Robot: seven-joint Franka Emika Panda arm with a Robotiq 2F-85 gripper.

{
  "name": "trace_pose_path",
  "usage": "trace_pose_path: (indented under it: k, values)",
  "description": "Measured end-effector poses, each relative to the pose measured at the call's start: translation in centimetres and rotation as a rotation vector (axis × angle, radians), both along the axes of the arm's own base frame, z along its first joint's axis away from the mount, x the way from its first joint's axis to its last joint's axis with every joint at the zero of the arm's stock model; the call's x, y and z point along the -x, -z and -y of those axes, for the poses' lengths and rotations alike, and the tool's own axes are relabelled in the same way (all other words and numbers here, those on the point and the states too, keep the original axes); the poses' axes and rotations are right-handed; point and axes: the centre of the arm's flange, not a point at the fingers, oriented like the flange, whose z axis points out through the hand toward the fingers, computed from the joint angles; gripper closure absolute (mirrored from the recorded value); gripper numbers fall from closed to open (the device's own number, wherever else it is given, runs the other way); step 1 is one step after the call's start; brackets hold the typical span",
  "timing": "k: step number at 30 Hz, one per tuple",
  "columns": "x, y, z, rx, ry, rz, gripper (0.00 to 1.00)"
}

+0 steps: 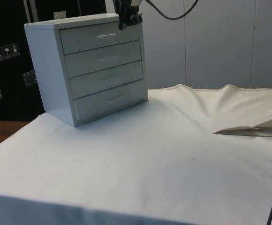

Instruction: Open the drawer, then close it.

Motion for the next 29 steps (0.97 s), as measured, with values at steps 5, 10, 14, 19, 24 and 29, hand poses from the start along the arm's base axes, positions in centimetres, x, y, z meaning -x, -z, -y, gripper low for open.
trace_pose_path:
  k: [5, 10, 14, 19, 24, 29]
  values:
    - [0.9, -0.2, -0.1, -0.012, -0.002, 0.003, 1.0]
    - [1.6, -0.4, -0.2, -0.025, -0.002, 0.006, 1.0]
    - [2.1, -0.7, -0.5, -0.046, -0.007, -0.002, 1.0]
    - [2.6, -1.0, -0.8, -0.06, -0.005, -0.012, 1.0]
    - [3.5, -1.3, -1.3, -0.081, -0.006, -0.03, 1.0]
    - [3.7, -1.3, -1.6, -0.088, -0.005, -0.042, 1.0]
